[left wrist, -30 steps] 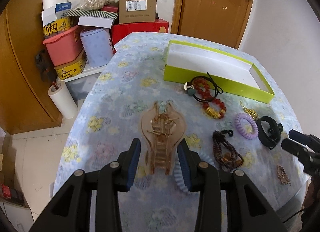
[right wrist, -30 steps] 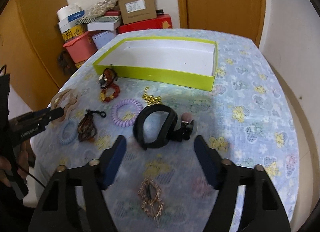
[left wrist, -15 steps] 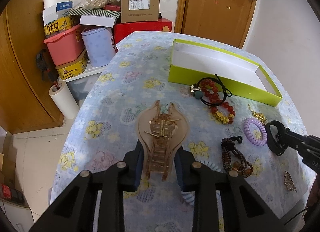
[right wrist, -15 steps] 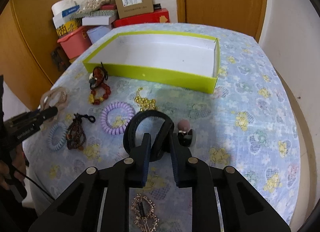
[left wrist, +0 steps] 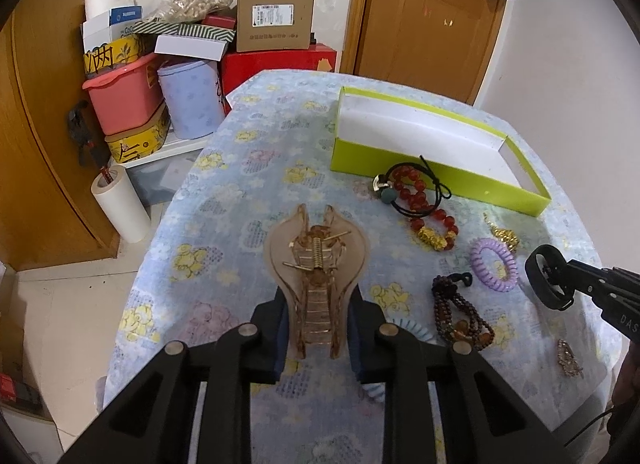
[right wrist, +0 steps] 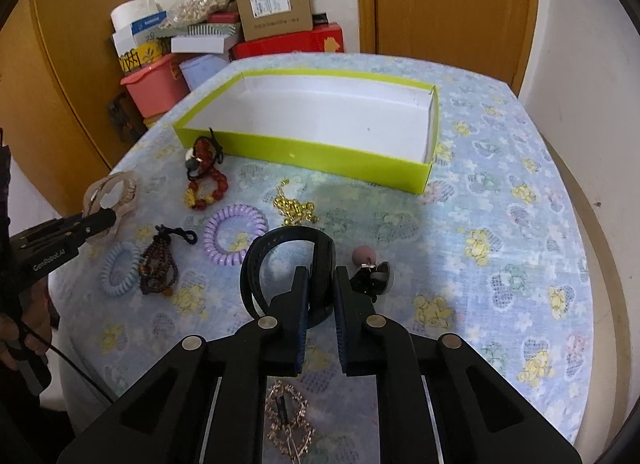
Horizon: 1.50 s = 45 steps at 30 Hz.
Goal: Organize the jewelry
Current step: 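Carry the black band with the right tool into the tray while the left tool drops the claw clip there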
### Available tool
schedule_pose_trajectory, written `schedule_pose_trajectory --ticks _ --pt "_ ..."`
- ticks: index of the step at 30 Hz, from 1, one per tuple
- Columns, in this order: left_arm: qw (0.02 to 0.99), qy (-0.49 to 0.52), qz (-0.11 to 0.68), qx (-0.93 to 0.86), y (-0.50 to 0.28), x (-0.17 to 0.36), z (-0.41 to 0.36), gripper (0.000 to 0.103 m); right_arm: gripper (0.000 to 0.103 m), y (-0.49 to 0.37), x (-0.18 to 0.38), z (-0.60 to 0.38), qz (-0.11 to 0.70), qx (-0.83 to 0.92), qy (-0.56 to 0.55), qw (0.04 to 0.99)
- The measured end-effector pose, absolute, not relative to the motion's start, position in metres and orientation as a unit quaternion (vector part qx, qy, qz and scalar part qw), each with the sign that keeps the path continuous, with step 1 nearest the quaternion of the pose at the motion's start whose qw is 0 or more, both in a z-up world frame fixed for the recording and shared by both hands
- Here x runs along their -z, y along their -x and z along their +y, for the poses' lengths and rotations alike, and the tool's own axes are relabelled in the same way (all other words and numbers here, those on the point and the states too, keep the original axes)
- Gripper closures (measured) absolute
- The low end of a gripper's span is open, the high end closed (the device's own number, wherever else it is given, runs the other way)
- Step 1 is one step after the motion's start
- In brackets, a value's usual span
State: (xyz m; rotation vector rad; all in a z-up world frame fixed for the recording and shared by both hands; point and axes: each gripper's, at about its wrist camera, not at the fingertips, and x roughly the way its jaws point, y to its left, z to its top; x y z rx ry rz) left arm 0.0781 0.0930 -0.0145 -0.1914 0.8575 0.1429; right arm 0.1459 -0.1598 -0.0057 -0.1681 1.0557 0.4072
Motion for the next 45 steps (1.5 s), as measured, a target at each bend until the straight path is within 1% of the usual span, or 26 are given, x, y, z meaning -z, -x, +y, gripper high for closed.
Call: schedule_pose_trajectory --ticks 11,16,22,27,34,40,45 --pt "0.915 0.088 0.390 -0.050 -0.075 -0.017 0.085 0.078 0.091 -0.148 -0.024 -0.168 0.472 -0.213 0.056 0.853" --pt "0.923 0.075 0.376 -0.035 -0.098 -0.034 0.079 0.078 0.091 -0.169 -0.035 -0.171 0.456 -0.215 0.055 0.862" --pt "0.928 0.052 0.369 -0.012 -0.148 -0.043 0.069 0.078 0.091 -0.218 -0.033 -0.170 0.448 -0.201 0.063 0.869" --pt "0.925 0.037 0.379 -0.002 -0.199 -0.036 0.066 0.078 0.091 -0.268 -0.018 -0.171 0.456 -0.189 0.061 0.868" --pt "0.913 0.032 0.407 -0.008 -0.263 -0.011 0.070 0.078 0.091 -0.328 0.014 -0.171 0.481 -0.170 0.053 0.858" --pt "0.903 0.035 0.428 -0.026 -0.290 0.011 0.078 0.078 0.091 -0.353 0.032 -0.167 0.496 -0.152 0.064 0.853" --pt "0.900 0.036 0.434 -0.028 -0.296 0.021 0.080 0.078 0.091 -0.359 0.039 -0.166 0.500 -0.150 0.073 0.850"
